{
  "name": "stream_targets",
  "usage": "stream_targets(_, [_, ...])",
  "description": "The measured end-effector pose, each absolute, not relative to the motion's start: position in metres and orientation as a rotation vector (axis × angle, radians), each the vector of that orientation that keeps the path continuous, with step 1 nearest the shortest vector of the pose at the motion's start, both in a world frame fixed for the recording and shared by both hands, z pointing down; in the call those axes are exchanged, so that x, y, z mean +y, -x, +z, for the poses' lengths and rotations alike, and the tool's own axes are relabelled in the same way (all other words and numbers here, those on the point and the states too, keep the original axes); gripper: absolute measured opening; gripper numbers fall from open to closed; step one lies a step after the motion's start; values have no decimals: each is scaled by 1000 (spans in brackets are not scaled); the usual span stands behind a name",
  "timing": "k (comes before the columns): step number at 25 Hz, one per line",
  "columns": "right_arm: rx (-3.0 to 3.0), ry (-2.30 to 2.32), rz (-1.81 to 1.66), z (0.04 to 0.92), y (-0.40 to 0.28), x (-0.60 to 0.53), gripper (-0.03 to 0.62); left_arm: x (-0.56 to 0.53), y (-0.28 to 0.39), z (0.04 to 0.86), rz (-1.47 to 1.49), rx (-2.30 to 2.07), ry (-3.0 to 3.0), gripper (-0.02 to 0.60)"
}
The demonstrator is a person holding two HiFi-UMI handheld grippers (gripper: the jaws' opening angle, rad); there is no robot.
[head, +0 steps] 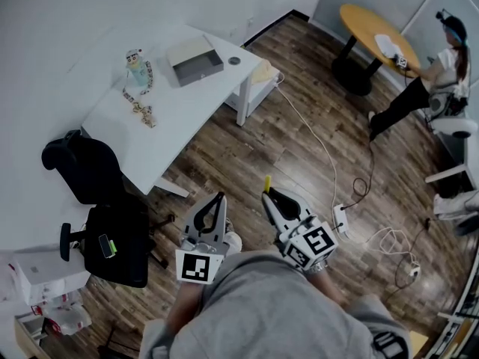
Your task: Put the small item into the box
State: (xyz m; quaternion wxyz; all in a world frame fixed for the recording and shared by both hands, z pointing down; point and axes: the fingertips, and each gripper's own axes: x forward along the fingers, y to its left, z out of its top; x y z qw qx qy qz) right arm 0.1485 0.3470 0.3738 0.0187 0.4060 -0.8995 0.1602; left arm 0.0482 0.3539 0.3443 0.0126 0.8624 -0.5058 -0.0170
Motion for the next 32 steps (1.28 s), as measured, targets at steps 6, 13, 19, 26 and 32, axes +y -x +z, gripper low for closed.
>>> stream_targets(6, [-2796, -1275, 496, 375, -121, 309, 67, 316, -15, 343, -54, -1597, -2682, 32])
stream_targets(13, [-2807, -1245, 487, 375, -90, 278, 67, 284, 16, 341, -76, -1632, -2685, 32])
stream_targets(19, [-2798, -1227, 499, 380, -74, 259, 67, 269, 30, 349, -49, -1637, -2664, 32])
stream_targets(26, [-2801, -1198, 520, 384, -70, 241, 67, 257, 37, 351, -23, -1676, -2645, 32])
stream_targets(32, [-2823, -1122, 524, 390, -68, 213, 67, 233, 35, 356, -1, -1730, -2601, 32])
